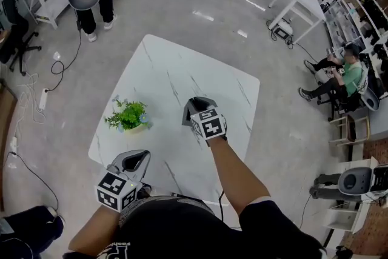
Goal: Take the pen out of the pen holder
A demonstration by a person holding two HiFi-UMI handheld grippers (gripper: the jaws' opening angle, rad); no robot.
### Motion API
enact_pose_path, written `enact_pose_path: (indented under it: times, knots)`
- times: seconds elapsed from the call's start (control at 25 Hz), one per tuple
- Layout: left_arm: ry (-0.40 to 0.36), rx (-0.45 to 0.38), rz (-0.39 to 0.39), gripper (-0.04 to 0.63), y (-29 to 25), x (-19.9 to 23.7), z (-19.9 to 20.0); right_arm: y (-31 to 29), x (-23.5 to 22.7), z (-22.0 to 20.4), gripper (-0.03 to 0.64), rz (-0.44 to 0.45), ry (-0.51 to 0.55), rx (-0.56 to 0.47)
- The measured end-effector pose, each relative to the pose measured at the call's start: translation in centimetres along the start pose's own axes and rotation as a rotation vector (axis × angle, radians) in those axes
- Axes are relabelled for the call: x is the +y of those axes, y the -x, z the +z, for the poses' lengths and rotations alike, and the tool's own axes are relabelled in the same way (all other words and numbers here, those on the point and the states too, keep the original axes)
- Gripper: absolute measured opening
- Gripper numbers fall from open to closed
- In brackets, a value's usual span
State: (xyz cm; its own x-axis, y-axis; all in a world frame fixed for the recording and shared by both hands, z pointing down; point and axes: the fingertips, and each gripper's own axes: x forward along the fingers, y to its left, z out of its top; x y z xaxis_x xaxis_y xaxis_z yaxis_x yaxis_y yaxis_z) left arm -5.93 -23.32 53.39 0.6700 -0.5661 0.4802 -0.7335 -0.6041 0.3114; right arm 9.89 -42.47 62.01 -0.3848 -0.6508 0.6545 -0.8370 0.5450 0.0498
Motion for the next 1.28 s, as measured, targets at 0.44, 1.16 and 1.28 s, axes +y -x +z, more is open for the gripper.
enact_pose_path:
  times: [0.44, 1.16, 1.28]
  knots:
    - [0.006, 0.004, -0.015, 0.057, -0.2, -0.4, 0.0, -0.4, 0.1, -0.1, 0.066, 0.004, -0.016, 0.080]
    - [-0.014, -0.018, -0.036, 0.057, 0.2, -0.8, 0.0, 1.9, 0.5, 0.1, 0.064, -0.002, -0.029, -0.002]
    - [-0.025, -0.023, -0.045, 0.057, 0.4, -1.3, 0.2, 3.1, 0.5, 0.8, 0.064, -0.010, -0.036, -0.028]
